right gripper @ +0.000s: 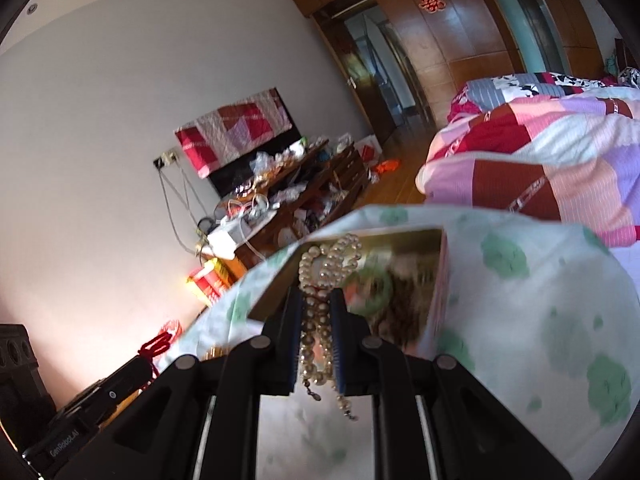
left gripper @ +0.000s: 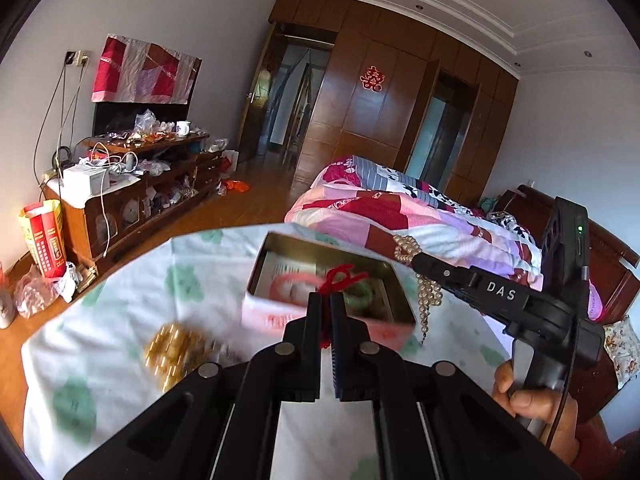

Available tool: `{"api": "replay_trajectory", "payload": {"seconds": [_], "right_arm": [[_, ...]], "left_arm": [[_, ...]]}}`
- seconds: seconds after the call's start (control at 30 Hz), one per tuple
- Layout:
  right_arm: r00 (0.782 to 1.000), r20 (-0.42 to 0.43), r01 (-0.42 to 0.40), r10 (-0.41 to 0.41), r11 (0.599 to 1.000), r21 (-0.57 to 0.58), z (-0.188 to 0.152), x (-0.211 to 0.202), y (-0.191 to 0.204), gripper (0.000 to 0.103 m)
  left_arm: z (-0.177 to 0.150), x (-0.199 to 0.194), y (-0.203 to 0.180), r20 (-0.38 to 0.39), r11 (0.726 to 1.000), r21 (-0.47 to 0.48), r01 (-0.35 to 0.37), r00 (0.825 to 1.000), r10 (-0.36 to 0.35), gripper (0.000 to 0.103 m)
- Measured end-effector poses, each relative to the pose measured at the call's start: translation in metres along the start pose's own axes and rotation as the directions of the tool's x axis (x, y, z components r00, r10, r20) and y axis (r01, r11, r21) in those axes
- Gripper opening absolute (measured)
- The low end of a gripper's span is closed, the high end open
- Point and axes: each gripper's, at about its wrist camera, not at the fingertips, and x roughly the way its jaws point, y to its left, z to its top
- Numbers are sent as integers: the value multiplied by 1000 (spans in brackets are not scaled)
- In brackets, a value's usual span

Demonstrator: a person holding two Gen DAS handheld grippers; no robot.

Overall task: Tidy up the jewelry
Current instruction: 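Carry the pearl necklace and red string bracelet into the pink tin and open both grippers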

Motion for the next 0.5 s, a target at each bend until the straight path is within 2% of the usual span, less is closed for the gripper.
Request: {"api": "replay_trajectory", "payload": {"seconds": [0.1,0.27,0.37,0.5], "right_arm": [[1000,9,20,-20,1000,3,12,20,0,16],[992,-2,130,-130,991,-27,9,56,-11,16],[987,-26,158,-159,987,-15,6,66,-22,16],[980,-60,191,-191,982,-2,4,73,-34,16]], "left_arm": [[14,25,2,-6,1000,3,-12,1000,12,3],[24,71,0,-44,997,42,-62,997,64,3],[23,99,-2,-71,993,87,-86,993,92,3],[15,132,-1,-126,991,96,-88,987,100,3]]}}
